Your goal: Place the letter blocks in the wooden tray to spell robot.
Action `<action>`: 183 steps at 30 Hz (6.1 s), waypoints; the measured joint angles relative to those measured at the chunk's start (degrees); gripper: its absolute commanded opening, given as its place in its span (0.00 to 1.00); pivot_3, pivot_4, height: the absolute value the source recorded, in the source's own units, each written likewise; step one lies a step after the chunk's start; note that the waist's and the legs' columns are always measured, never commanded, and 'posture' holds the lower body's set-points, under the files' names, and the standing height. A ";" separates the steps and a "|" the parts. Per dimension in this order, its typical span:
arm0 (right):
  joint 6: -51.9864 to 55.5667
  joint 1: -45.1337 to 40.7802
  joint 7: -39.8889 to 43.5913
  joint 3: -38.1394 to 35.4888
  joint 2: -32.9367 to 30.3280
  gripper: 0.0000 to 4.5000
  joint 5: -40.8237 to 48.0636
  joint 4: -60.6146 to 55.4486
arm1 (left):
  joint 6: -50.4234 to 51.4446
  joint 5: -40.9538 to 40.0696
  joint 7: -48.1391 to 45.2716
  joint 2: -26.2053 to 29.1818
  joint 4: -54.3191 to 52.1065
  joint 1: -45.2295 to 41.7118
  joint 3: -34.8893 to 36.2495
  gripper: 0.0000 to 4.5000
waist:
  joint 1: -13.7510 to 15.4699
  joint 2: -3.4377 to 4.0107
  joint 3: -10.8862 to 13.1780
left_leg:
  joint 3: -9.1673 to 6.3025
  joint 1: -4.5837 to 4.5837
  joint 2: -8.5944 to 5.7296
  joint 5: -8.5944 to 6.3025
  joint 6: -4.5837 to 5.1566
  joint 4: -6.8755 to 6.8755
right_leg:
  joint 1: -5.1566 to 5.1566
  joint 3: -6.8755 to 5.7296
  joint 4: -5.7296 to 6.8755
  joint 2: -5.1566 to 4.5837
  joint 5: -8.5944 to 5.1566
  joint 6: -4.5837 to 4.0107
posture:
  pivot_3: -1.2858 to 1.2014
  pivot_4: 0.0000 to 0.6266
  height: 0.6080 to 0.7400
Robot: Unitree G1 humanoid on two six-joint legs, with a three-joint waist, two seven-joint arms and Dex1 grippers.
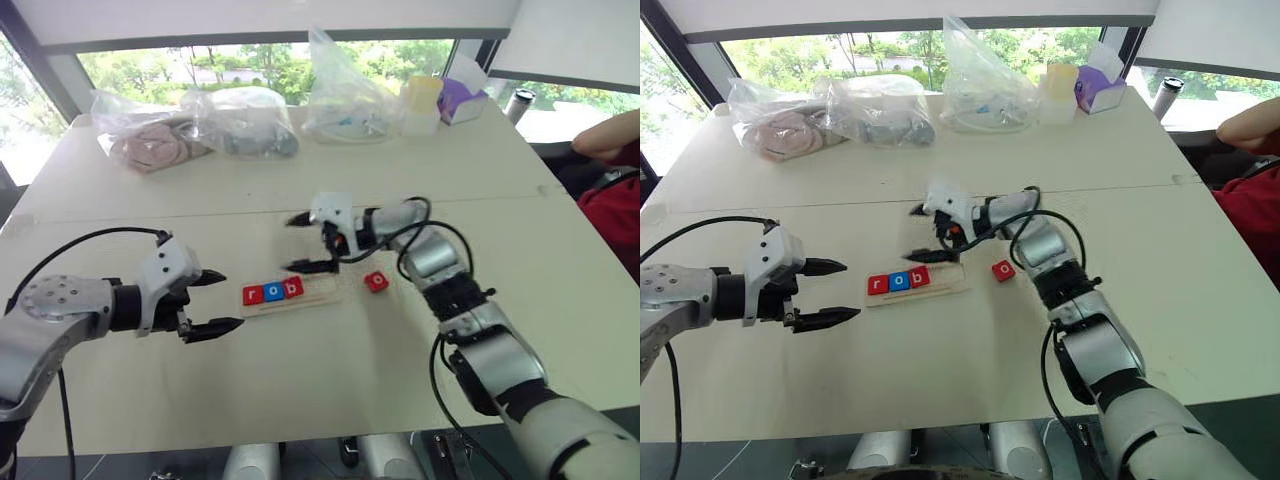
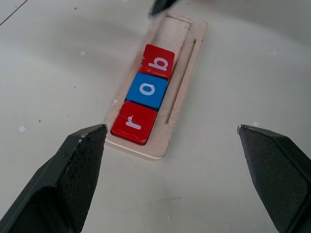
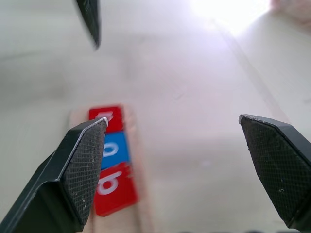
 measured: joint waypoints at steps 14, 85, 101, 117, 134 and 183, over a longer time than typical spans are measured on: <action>4.45 8.46 -2.68 6.75 0.35 0.99 -0.39 -5.56 | -0.73 -0.07 -0.56 -0.02 1.81 -2.36 -1.22 1.00 | -0.39 0.04 0.03 | 0.06 0.06 0.07 0.03 -0.04 0.03 | -0.05 0.06 0.07 0.16 -0.01 0.02 | 0.52 0.24 1.00; 54.93 29.09 -50.34 -7.24 -1.31 0.26 1.35 -45.71 | -2.05 0.91 -3.87 -7.05 4.64 -14.11 -15.74 1.00 | -0.36 0.00 0.00 | 0.03 -0.01 0.03 0.06 -0.10 0.02 | -0.07 0.12 -0.03 0.17 -0.15 -0.10 | 0.52 0.24 1.00; 68.16 32.66 -69.48 -16.27 16.77 0.82 -7.66 -55.34 | -3.81 1.77 -8.70 -9.18 6.40 -22.44 -19.49 1.00 | -0.47 -0.01 -0.02 | 0.03 0.01 0.03 0.06 -0.10 0.01 | -0.06 0.11 -0.05 0.15 -0.16 -0.11 | 0.52 0.24 1.00; 24.22 36.40 -11.14 -20.54 -28.33 0.99 10.75 -38.73 | -5.09 2.81 -13.49 -8.83 8.73 -21.16 -20.45 1.00 | -0.81 -0.02 0.05 | 0.18 0.03 -0.04 -0.07 0.14 -0.03 | 0.11 0.19 -0.32 0.10 -0.24 0.28 | 0.52 0.24 1.00; -18.05 13.75 11.38 -6.53 -25.77 0.46 2.22 13.93 | -0.97 -1.09 -10.19 -0.59 2.85 -9.85 -8.29 1.00 | -1.68 -0.01 0.10 | 0.12 0.12 -0.03 -0.06 0.12 0.08 | 0.10 0.21 -0.01 0.13 -0.17 0.25 | 0.52 0.24 1.00; -12.99 -4.88 9.75 10.67 -2.78 0.25 -9.60 16.90 | -1.33 -1.48 -2.44 -0.01 1.34 -1.13 -2.00 1.00 | -0.32 0.03 0.12 | 0.06 0.05 0.00 0.00 0.01 0.06 | -0.03 0.16 0.08 0.11 0.04 -0.06 | 0.52 0.24 1.00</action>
